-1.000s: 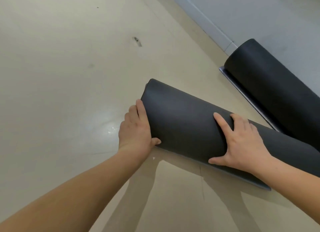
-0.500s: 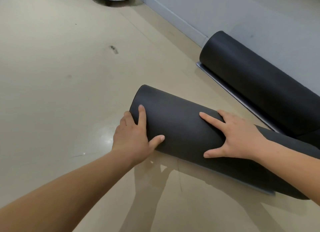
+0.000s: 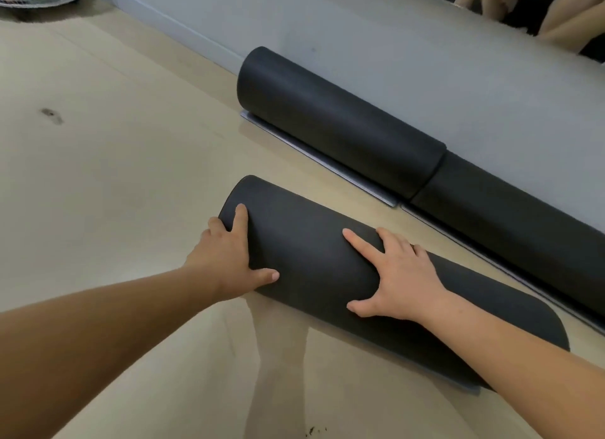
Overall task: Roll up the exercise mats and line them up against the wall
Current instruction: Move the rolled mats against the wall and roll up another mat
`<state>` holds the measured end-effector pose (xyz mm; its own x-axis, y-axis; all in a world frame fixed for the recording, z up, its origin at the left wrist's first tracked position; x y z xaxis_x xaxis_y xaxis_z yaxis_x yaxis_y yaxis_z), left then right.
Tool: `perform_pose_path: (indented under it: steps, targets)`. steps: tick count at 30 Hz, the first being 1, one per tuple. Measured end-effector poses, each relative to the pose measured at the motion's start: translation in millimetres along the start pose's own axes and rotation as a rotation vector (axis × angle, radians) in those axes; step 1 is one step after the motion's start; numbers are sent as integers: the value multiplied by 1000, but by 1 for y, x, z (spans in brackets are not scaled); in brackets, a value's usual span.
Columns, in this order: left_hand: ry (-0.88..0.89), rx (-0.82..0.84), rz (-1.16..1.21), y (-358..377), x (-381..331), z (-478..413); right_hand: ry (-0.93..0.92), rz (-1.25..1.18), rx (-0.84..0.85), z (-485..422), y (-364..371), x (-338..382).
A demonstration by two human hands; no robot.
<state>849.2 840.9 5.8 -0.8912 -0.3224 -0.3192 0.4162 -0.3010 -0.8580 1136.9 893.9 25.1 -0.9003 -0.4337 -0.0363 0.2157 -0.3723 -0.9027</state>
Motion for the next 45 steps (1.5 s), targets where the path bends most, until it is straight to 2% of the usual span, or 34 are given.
perform_pose_path:
  steps: [6, 10, 19, 23, 27, 32, 36, 41, 45]
  targets:
    - [14, -134, 102, 38, -90, -14, 90, -32, 51, 31, 8, -86]
    - [73, -188, 125, 68, -136, -10, 169, 72, 62, 55, 24, -119]
    - [284, -147, 191, 96, -260, -38, 352, 146, 19, 79, 36, -227]
    - [422, -53, 258, 109, -299, -57, 424, 120, 30, 94, 41, -284]
    - [429, 32, 224, 126, -301, -64, 469, 83, 37, 95, 50, -290]
    - [424, -52, 72, 124, -295, -73, 571, 95, 13, 97, 62, -273]
    - [385, -123, -39, 117, -297, -72, 567, 148, -63, 101, 71, -274]
    - [375, -166, -10, 122, -285, -59, 545, 208, -144, 98, 73, -279]
    - [391, -123, 72, 132, -290, -61, 552, 211, -148, 90, 72, -289]
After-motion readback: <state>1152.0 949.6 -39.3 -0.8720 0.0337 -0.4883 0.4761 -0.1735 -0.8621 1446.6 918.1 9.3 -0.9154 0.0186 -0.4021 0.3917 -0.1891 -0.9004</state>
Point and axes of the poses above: each hand's wrist, its own z-axis away from the middle knuckle, its own y-axis out of the palm, x = y × z, the point moved 2 cm from there along -z, towards the middle knuckle, and after that the axes turned 2 degrees about x, right-handed, at the moved point
